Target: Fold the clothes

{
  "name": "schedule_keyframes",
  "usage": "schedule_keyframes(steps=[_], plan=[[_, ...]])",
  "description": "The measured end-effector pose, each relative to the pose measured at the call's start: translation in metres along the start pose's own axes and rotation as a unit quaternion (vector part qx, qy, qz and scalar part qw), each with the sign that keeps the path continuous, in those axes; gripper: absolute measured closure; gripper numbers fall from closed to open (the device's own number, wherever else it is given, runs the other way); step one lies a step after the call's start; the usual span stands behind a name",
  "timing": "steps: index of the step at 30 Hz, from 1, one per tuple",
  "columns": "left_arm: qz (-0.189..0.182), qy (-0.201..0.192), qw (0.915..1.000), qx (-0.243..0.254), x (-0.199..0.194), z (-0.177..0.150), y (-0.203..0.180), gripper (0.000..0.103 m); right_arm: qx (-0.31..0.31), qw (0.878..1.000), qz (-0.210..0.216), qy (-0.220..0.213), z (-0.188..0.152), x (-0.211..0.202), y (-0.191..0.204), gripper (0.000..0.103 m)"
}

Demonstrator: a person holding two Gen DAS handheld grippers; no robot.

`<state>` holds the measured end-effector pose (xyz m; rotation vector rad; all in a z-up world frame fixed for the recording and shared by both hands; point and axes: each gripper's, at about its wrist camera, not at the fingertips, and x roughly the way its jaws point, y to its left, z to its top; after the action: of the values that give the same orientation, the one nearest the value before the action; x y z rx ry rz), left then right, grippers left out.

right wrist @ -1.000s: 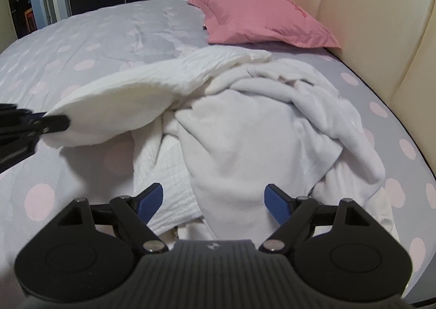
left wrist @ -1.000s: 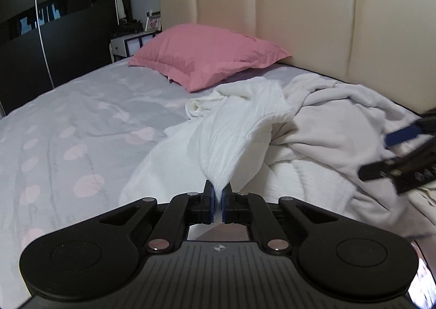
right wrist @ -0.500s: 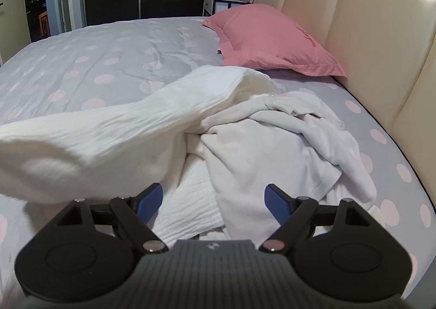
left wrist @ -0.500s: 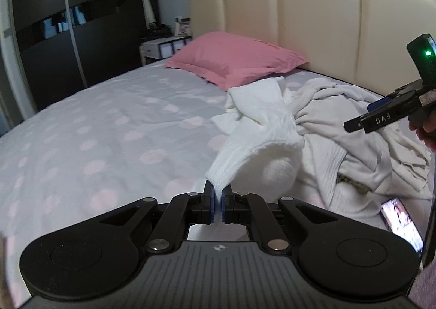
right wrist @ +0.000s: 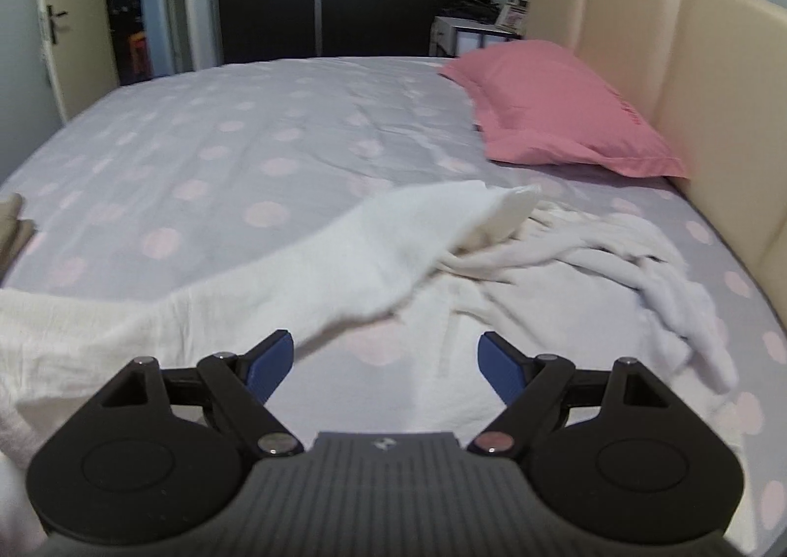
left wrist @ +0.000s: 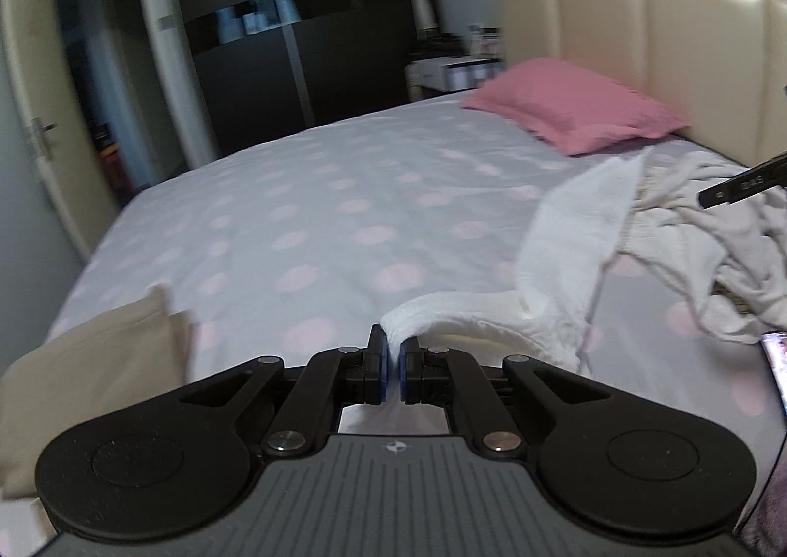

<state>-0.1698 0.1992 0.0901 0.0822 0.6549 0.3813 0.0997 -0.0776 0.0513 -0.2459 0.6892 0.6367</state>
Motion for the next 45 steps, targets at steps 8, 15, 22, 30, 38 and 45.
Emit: schedule_keyframes(steps=[8, 15, 22, 30, 38, 45], plan=[[0.073, 0.017, 0.9970, -0.019, -0.025, -0.025, 0.054, 0.100, -0.058, 0.997, 0.053, -0.001, 0.001, -0.007, 0.067, 0.019], [0.132, 0.063, 0.9869, -0.068, -0.002, -0.060, 0.115, 0.100, -0.125, 0.987, 0.088, 0.043, -0.024, 0.019, 0.121, 0.019], [0.126, 0.105, 0.9840, -0.070, 0.040, -0.079, 0.124, 0.099, -0.178, 0.974, 0.115, 0.080, -0.057, 0.057, 0.148, 0.020], [0.106, 0.101, 0.9892, -0.004, 0.053, -0.087, 0.093, 0.058, -0.238, 0.962, 0.109, 0.082, -0.064, 0.095, 0.161, 0.027], [0.038, 0.096, 0.9945, 0.018, 0.043, -0.094, 0.058, 0.043, -0.315, 0.943, 0.079, 0.076, -0.069, 0.140, 0.182, 0.027], [0.097, 0.125, 0.9871, 0.020, 0.067, -0.107, 0.073, 0.043, -0.374, 0.923, 0.040, 0.077, -0.065, 0.177, 0.194, 0.067]])
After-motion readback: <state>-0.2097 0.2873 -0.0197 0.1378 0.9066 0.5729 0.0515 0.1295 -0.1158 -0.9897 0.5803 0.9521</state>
